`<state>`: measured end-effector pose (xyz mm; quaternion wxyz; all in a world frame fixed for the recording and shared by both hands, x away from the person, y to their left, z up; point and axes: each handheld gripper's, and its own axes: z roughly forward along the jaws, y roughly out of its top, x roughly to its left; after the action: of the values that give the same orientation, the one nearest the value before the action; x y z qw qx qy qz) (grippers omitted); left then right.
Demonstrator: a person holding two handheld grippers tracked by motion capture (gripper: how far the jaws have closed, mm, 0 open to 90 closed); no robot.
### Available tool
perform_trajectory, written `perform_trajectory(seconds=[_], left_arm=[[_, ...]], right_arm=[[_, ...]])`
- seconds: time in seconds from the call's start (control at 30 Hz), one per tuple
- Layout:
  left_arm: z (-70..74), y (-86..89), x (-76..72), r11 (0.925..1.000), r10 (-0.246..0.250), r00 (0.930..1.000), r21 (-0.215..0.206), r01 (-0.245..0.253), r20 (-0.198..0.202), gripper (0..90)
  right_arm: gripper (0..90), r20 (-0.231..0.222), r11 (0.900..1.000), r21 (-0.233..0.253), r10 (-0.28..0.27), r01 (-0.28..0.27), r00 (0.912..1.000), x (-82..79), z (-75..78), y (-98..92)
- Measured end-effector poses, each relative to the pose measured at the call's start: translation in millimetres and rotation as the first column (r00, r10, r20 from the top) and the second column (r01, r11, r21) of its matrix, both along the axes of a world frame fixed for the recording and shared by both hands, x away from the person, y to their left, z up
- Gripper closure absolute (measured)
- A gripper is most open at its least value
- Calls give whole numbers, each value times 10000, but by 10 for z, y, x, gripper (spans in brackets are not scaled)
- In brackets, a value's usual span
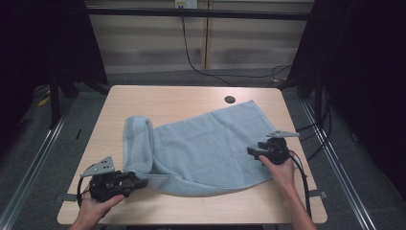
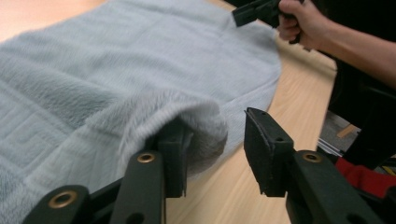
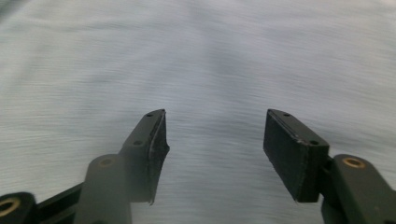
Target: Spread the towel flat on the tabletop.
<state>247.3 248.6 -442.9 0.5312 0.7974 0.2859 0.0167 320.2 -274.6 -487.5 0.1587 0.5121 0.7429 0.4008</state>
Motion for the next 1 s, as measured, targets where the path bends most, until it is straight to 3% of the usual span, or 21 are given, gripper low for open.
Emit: perform_trajectory(seconds=[0.1, 0.23, 0.33, 0.4, 0.53, 0.63, 0.8, 0.83, 0.87, 0.9, 0.97, 1.0], left_arm=[[107, -1, -30, 9997, -111, 9997, -233, 116, 200, 646], [148, 23, -28, 9998, 153, 9988, -162, -146, 460, 720], [47, 3, 55, 9995, 314, 9991, 11, -314, 296, 811], [-35, -46, 127, 9991, 346, 9994, 231, -347, 62, 836], [-95, -138, 239, 9994, 328, 9991, 61, -326, -264, 845], [-77, -196, 292, 9994, 348, 9991, -22, -349, -256, 845], [-8, -253, 323, 9983, 390, 9992, -435, -396, -125, 842], [-3, -255, 320, 9980, 346, 9993, -526, -352, -129, 840], [-3, -255, 320, 9980, 346, 9993, -526, -352, -129, 836], [-2, -250, 314, 9981, 339, 9994, -504, -343, -88, 836], [-1, -219, 291, 9975, 363, 9993, -605, -370, -135, 825], [1, -204, 277, 9976, 322, 9994, -610, -328, -112, 813]], right_arm=[[428, -47, 9968, 192, 775, -774, 9970, -141, 41, 251], [468, -235, 9789, 245, 2033, -2028, 9788, -365, 21, 635], [506, -276, 9540, 581, 2962, -2943, 9547, -483, -19, 896], [480, -274, 9254, 795, 3736, -3706, 9272, -533, -29, 1066], [422, -177, 8787, 1281, 4657, -4599, 8848, -549, -3, 1380], [403, -306, 8575, 1239, 5063, -4994, 8618, -517, -42, 1566], [413, -746, 8381, 992, 5438, -5364, 8359, -520, -161, 1711], [457, -643, 8354, 819, 5487, -5435, 8336, -544, -173, 1717], [636, -561, 8329, 527, 5532, -5509, 8311, -569, -162, 1709], [636, -561, 8329, 527, 5532, -5509, 8311, -569, -162, 1709], [822, -591, 8265, 423, 5630, -5614, 8244, -584, -148, 1665], [864, -661, 8326, 116, 5532, -5538, 8304, -596, -148, 1641]])
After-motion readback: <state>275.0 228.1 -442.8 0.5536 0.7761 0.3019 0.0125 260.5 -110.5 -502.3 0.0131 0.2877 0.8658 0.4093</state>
